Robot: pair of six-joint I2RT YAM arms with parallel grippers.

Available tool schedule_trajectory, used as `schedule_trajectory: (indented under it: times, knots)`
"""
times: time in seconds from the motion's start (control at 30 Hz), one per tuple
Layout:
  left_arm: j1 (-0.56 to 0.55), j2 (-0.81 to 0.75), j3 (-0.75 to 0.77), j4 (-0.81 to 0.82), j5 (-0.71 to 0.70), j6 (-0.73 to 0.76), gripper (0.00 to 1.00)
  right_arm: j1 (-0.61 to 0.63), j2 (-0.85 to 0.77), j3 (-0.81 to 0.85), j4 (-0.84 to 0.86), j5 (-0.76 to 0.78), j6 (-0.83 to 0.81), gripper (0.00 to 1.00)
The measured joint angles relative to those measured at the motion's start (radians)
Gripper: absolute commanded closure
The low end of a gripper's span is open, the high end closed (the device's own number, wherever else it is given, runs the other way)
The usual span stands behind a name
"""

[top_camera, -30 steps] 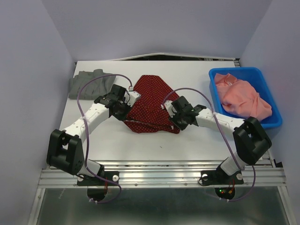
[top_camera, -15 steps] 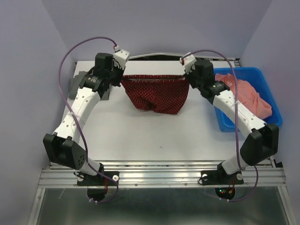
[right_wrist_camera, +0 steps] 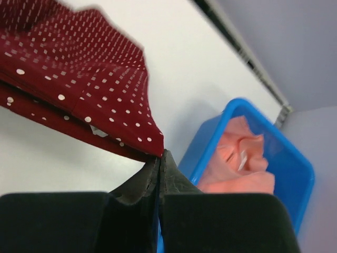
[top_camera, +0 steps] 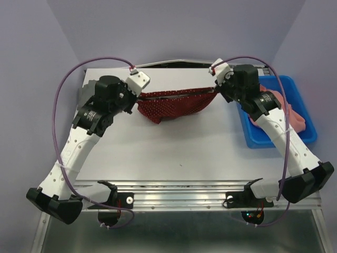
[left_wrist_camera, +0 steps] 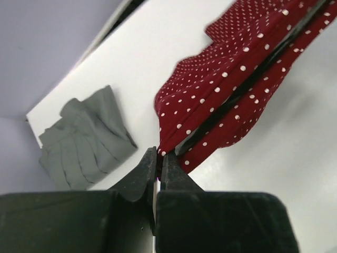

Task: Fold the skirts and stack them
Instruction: Flatten the skirt out

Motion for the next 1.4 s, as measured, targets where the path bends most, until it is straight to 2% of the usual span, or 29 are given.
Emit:
schedule_trajectory:
  times: [0.13, 0.23, 0.43, 0.53, 0.73, 0.87, 1.13, 1.3, 1.4]
  knots:
    - [-0.054, -0.021, -0.096, -0.107, 0.043, 0.040, 1.00, 0.044, -0.003, -0.088, -0.143, -0.044, 0.009, 0.99]
    - [-0.074, 0.043, -0.148, -0.167, 0.098, 0.030, 1.00, 0.113, 0.062, -0.159, -0.206, -0.056, 0.041, 0.99]
    - [-0.068, 0.166, -0.145, -0.188, 0.270, -0.045, 1.00, 0.150, 0.237, -0.079, -0.275, -0.095, 0.081, 0.99]
    - [0.000, 0.190, -0.115, -0.177, 0.328, -0.090, 1.00, 0.144, 0.233, -0.065, -0.243, -0.033, 0.071, 0.99]
    - [0.227, 0.188, -0.066, -0.102, 0.296, -0.132, 1.00, 0.043, 0.136, -0.089, -0.163, 0.021, 0.039, 0.99]
    - [0.232, 0.163, -0.030, -0.090, 0.303, -0.128, 1.00, 0.036, 0.080, -0.071, -0.132, 0.019, 0.034, 0.99]
    - [0.231, -0.042, 0.005, -0.101, 0.296, -0.109, 1.00, 0.039, 0.074, 0.172, -0.246, 0.006, 0.053, 0.99]
    - [0.220, -0.174, 0.078, -0.082, 0.274, -0.081, 1.00, 0.043, 0.085, 0.440, -0.353, -0.031, 0.080, 0.99]
    - [0.192, -0.179, 0.126, -0.106, 0.234, -0.036, 1.00, 0.047, 0.087, 0.531, -0.378, -0.048, 0.082, 0.99]
